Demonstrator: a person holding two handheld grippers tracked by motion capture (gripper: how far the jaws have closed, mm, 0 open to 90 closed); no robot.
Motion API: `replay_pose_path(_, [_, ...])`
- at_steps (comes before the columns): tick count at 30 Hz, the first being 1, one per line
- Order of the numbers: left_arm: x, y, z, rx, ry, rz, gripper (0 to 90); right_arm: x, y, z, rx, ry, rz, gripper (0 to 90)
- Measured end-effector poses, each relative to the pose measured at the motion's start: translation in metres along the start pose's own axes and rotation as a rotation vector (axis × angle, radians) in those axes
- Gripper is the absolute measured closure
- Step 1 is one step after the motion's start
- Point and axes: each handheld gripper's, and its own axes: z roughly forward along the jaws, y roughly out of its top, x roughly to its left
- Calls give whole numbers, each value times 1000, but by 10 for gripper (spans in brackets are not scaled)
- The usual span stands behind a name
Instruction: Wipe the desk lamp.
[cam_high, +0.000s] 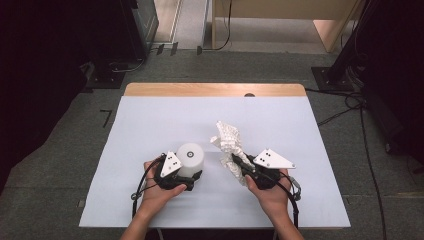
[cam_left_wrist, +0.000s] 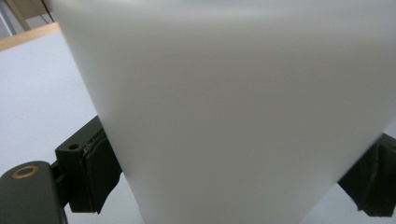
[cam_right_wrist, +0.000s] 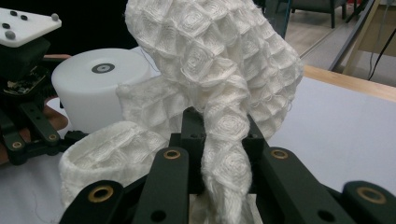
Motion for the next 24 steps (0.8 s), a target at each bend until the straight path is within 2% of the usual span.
replay_pose_path(3, [1,-1,0,2,-1,-3,76,1,0,0,4,0,-1,783])
replay_pose_path(7, [3,-5,-3,-7,-4,-38,73,0,-1,0,6,-1,-1,783])
replay_pose_path(14, [-5,-3,-10,-35,53,-86,30,-2,-1,-1,2,-4,2,783])
replay_pose_path(18, [-15,3,-11,-49,129,-117,30,-2,-1,-1,7,-5,4,783])
replay_pose_path(21, [-24,5,-8,-51,192,-165,30,-2,-1,-1,6,-6,3,783])
replay_pose_path(22, [-27,5,-7,-46,229,-176,30,-2,-1,-1,4,-5,1,783])
replay_pose_path(24, [-31,5,-5,-46,261,-208,31,-3,-1,-1,3,-6,-1,783])
